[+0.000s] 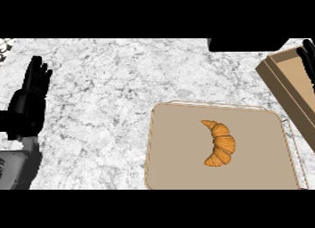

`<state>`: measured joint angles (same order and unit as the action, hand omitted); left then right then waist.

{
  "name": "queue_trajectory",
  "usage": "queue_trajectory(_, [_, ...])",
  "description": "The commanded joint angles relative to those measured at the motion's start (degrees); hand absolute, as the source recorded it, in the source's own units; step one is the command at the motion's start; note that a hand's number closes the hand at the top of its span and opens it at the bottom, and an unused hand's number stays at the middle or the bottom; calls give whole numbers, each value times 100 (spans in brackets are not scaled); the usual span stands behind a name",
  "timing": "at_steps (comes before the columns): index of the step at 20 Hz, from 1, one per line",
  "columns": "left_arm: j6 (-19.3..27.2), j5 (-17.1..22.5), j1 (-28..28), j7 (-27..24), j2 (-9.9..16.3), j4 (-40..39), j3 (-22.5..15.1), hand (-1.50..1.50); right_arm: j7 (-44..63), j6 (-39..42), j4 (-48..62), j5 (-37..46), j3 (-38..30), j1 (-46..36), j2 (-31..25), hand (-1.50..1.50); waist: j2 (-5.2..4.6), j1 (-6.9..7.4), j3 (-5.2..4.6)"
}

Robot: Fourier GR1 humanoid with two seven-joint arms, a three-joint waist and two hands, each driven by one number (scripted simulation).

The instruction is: Pick the croissant from the tray and place it in the cardboard box

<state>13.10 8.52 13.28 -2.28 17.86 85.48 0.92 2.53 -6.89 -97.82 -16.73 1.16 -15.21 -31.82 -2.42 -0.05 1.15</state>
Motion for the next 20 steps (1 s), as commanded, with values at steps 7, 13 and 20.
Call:
queue_trajectory(7, [-1192, -570, -137, -195, 688, 142, -889, 0, 806, 419, -653, 1203, -100, 342, -1698, -150, 263, -307, -149])
queue_trajectory(13, [-1579, -599, -93, -390, 649, -29, -936, 0, -491, 543, -1149, 1496, -475, 1458, -1306, -150, 247, -107, -113])
queue_trajectory(20, [-1638, -658, -61, -253, 577, 203, -943, 0, -496, 781, -1647, 2921, 257, 1618, -1662, -150, 244, -12, -118])
